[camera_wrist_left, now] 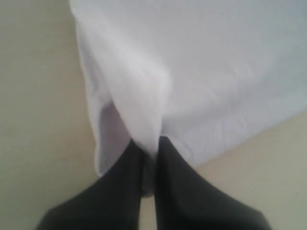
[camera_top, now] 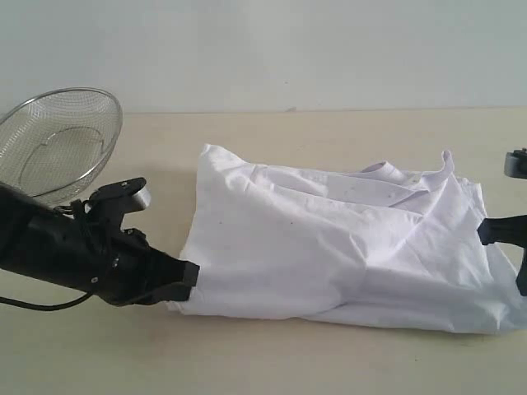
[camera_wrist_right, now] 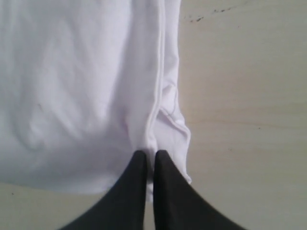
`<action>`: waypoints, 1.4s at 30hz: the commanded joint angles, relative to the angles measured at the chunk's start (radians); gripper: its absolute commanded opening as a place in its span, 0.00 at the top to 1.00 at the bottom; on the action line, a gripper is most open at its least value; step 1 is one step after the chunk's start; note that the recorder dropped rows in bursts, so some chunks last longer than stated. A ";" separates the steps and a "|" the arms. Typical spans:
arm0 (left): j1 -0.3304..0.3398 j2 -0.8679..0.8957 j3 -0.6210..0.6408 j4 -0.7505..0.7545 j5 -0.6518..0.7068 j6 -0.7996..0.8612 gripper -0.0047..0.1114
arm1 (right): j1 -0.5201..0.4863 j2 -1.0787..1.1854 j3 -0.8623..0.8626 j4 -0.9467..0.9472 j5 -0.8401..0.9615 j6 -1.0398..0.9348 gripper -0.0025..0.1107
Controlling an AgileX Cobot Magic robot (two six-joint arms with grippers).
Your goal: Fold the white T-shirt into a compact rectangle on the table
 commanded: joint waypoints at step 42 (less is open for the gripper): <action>0.059 -0.082 0.013 0.608 0.088 -0.576 0.87 | -0.007 -0.036 -0.022 -0.013 -0.038 0.072 0.98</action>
